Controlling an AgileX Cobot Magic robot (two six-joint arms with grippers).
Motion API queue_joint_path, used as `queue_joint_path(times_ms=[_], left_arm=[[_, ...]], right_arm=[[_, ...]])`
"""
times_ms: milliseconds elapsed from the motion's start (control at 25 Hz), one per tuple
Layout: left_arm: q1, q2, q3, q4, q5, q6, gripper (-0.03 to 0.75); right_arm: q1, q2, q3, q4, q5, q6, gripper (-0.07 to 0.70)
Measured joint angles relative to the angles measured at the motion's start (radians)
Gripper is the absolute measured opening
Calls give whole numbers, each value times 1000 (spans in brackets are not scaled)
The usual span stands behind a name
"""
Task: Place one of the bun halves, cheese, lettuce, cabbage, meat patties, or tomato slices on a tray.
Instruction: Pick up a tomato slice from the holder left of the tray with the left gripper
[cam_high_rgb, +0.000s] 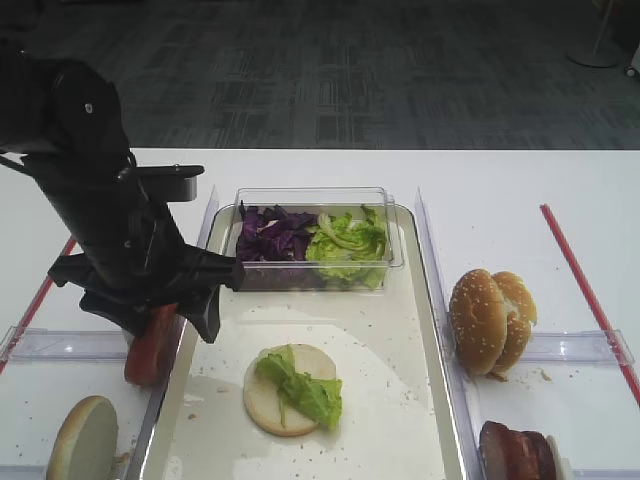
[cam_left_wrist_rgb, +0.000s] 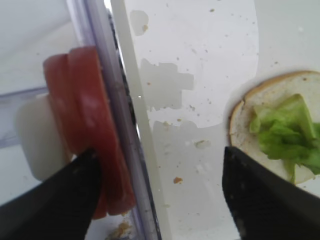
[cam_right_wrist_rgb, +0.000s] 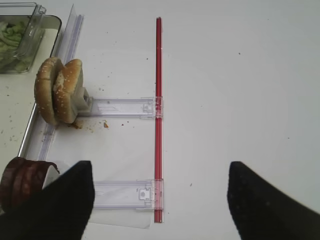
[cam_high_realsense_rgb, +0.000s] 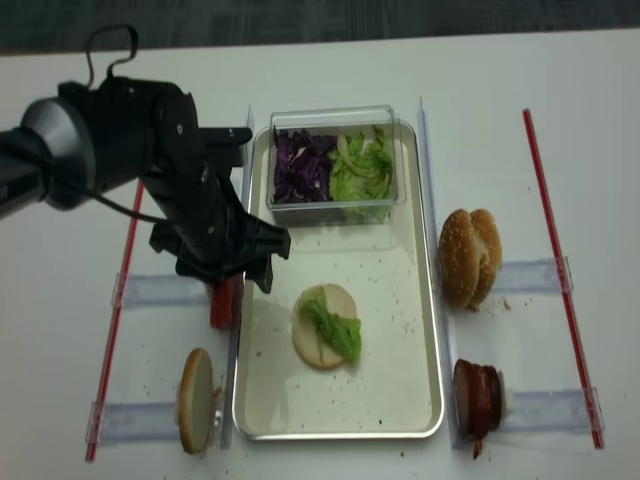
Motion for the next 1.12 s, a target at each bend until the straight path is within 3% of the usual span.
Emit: queue_joint_path(times_ms=[760, 1120], left_arm=[[0, 10, -16, 51, 9, -2, 359], [-5, 45, -25, 62, 21, -8, 265]], right_arm=[[0, 0, 0, 0, 0, 0, 571], [0, 0, 0, 0, 0, 0, 571]])
